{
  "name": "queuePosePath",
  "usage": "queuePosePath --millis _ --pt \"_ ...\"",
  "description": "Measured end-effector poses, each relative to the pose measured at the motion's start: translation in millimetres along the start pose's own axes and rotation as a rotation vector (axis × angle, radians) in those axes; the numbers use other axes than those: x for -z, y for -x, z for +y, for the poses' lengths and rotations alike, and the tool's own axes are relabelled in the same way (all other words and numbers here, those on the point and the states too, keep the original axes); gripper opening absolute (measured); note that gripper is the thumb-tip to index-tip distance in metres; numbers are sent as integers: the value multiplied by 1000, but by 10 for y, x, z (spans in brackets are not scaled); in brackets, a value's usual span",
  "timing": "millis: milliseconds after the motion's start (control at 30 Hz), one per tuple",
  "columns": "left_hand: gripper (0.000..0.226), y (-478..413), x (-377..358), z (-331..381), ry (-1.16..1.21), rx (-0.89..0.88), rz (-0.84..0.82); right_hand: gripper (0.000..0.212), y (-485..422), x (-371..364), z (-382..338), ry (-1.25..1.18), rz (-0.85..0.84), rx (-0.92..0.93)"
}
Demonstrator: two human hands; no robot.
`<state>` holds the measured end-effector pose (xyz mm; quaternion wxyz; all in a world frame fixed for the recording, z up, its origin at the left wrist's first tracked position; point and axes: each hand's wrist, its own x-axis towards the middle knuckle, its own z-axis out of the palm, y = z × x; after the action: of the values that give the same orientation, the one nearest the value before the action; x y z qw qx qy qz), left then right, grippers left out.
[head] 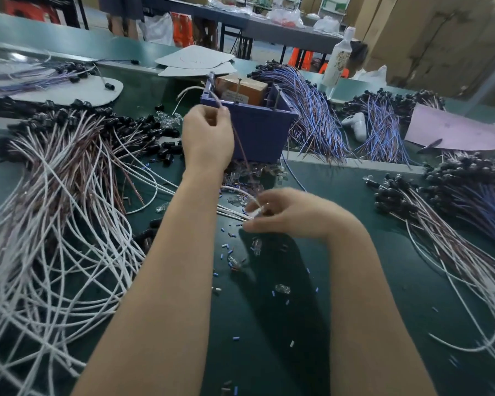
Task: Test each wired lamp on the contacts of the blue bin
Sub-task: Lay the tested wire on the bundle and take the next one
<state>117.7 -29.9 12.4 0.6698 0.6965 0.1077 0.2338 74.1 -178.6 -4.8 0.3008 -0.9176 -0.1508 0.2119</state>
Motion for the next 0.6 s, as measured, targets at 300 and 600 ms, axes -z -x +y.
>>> queuePosePath --millis 300,600 --pt "44 -1 172 -34 -449 -341 420 22 -81 -14 -54 -410 208 188" --pt "23 185 -111 -129 -528 -331 -704 31 -396 -139 156 -884 513 166"
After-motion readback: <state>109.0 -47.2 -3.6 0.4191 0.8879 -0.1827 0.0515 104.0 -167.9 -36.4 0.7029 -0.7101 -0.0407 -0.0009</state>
